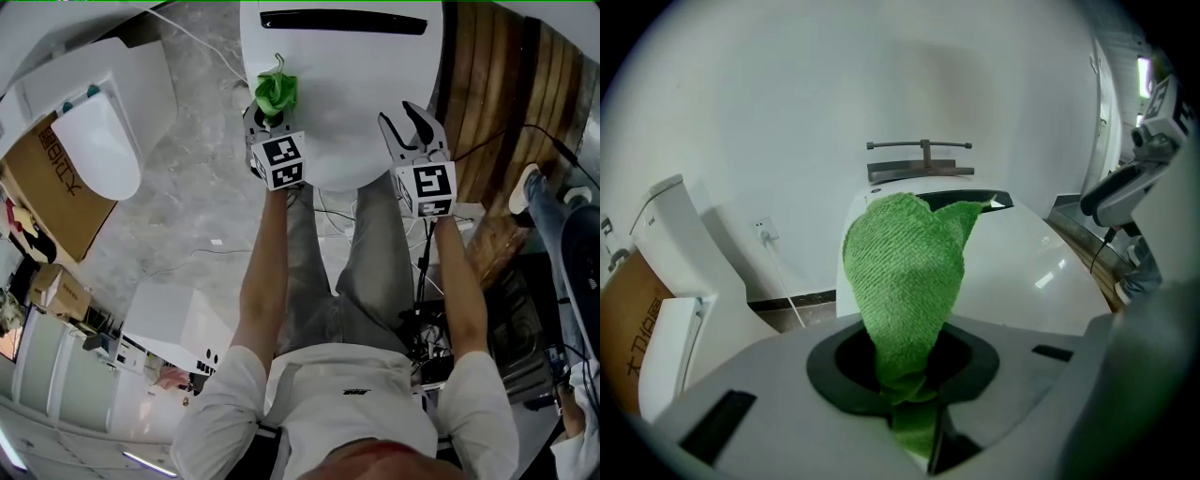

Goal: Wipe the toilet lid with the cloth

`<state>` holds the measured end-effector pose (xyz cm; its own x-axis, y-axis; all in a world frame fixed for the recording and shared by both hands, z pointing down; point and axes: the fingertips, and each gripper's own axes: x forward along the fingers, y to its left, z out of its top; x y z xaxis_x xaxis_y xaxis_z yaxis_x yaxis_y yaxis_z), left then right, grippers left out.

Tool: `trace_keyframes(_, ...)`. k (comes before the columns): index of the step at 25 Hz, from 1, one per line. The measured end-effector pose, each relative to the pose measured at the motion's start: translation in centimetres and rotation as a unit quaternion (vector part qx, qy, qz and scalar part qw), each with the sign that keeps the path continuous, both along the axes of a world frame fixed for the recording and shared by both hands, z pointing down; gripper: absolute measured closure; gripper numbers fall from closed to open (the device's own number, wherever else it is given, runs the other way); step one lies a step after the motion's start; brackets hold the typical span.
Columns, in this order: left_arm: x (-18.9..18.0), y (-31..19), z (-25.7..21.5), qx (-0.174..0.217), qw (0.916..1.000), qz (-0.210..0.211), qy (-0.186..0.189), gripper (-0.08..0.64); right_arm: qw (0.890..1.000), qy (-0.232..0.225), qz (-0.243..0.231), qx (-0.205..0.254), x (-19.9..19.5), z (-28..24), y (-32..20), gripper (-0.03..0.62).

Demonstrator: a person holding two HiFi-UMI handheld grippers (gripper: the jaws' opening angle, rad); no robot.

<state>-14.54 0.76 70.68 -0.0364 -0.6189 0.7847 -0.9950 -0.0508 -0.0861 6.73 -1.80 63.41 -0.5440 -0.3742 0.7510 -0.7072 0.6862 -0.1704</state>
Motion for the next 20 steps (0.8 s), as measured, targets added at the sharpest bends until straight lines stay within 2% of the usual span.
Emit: trace_keyframes(20,9.2,-0.1,-0.1,0.004,1.0000,0.005,0.005,0.476,1.000,0.002,0.017,-0.006,8.4,-0.5,0.5,0.390)
